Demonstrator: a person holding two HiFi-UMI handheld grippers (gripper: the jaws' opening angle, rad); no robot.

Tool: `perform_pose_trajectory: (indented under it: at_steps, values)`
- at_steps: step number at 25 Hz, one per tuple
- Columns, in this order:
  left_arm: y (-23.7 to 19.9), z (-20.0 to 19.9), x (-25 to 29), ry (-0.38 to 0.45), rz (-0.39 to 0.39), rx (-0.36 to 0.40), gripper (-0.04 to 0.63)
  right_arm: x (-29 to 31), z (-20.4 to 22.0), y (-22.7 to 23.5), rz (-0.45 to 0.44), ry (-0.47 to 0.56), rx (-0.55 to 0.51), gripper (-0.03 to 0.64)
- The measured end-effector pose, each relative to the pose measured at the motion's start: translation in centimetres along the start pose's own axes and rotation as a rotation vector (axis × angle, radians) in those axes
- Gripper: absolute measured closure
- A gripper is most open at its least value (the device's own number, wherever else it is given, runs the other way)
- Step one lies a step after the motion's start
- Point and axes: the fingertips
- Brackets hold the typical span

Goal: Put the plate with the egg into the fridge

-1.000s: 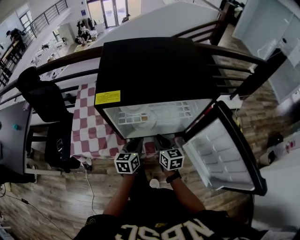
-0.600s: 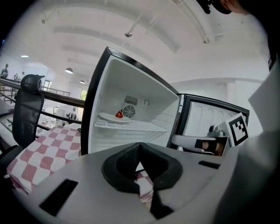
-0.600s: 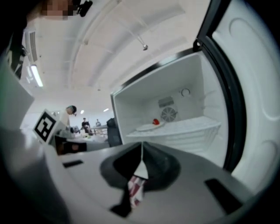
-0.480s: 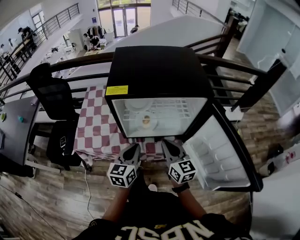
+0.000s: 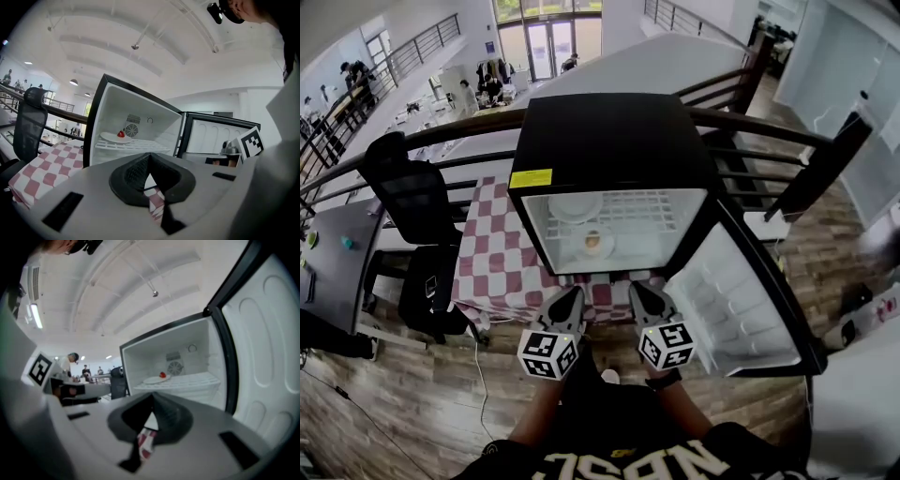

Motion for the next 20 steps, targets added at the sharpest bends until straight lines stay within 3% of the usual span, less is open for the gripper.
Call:
perform_pose_trajectory:
  at_steps: [7,20]
  values:
    - [1.2,0.6,1.2,0.001,0.054,-0.080,0.574,-0.6,-0.4,-1.4,-0.033,0.018,-0.010,0.597]
    - [1.7,0.8,1.8,-0.002,0.037,-0.028,0.574,-1.2,-1.0,-0.8,-0.010,0.036,-0.018,0.597]
Point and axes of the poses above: the fingertips, and each gripper's own axes: x forward along the fingers, y to its right, z out of its underside, and after that the axes turned 14 degrees about -y, right-handed
